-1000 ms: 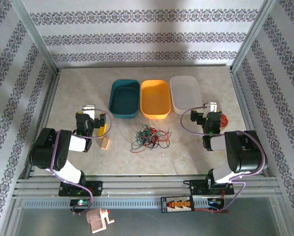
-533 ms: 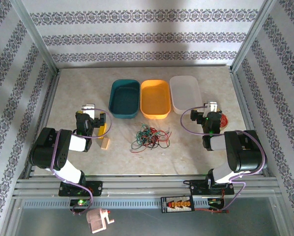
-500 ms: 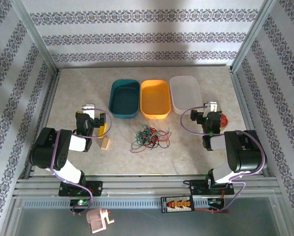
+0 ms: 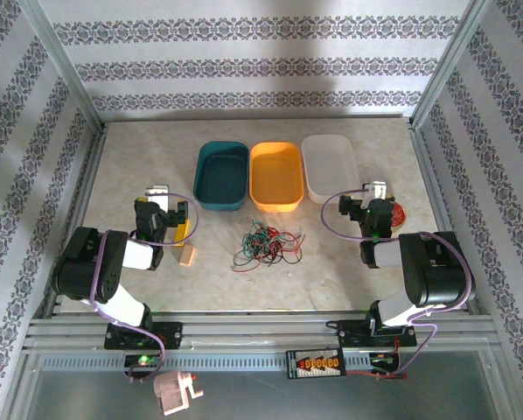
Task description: Untangle the cables
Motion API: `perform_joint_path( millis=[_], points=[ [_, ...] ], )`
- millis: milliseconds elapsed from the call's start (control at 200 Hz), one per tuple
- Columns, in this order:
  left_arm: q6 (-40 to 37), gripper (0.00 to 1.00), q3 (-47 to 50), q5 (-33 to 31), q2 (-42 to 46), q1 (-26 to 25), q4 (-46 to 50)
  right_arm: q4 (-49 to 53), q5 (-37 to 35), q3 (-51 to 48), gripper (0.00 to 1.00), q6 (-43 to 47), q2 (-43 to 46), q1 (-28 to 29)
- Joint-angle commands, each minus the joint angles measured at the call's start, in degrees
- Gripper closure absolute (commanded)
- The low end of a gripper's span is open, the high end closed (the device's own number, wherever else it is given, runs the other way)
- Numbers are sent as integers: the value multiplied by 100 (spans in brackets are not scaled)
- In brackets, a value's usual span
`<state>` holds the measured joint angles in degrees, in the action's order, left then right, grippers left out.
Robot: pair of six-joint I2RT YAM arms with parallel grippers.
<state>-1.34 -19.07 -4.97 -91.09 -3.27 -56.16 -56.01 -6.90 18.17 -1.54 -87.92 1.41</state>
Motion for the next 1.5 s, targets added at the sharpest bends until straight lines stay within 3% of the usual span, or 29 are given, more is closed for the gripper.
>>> perform_joint_path(
  millis=[0,330,390,460,500,545,620,675,770,830,880,960,1020,1195,1289,1494],
  points=[
    [-85,1,-100,-72,-48,2,-288,-191,-93,123,2,-103,-45,79],
    [53,1,-254,-60,-50,92,-21,-226,141,116,2,-226,-32,-88],
    [103,1,-296,-78,25,160,105,-120,-178,123,2,-288,72,-64],
    [186,1,-541,-303,531,151,1031,-3,-320,-14,2,-196,429,28],
    [370,1,-775,-594,886,151,1833,-201,-1140,-81,2,-39,574,352],
    [548,1,-894,-880,1215,151,2343,285,-1869,1,2,91,937,675],
    [661,1,-730,-1130,1736,122,2470,1218,-2688,258,2,-82,1475,997],
    [867,1,-548,-1778,2121,-6,2468,1590,-3387,312,2,-197,1806,1314],
    [1564,1,-669,-2114,2873,-81,3669,1918,-4735,353,2,122,2401,2333],
    [1947,1,-810,-2283,3224,-323,4437,2404,-5016,544,2,359,2763,3086],
    [2038,1,-843,-2455,3434,-777,4751,3621,-4666,937,2,175,3125,3684],
    [1965,1,-930,-2762,3571,-1813,5021,5873,-3238,1810,2,-692,3482,4287],
    [2041,1,-1113,-2866,3477,-2581,5292,7221,-1873,2523,4,-1206,3411,4357],
    [2316,1,-1852,-2273,2557,-4115,5773,9843,720,4163,7,-2109,2251,4415],
    [2223,1,-2191,-1773,1936,-4547,5886,10367,1197,4444,11,-2257,1629,4535],
    [2331,1,-2202,-1159,1466,-4804,5839,10230,1156,4438,13,-2336,986,4399]
  ],
)
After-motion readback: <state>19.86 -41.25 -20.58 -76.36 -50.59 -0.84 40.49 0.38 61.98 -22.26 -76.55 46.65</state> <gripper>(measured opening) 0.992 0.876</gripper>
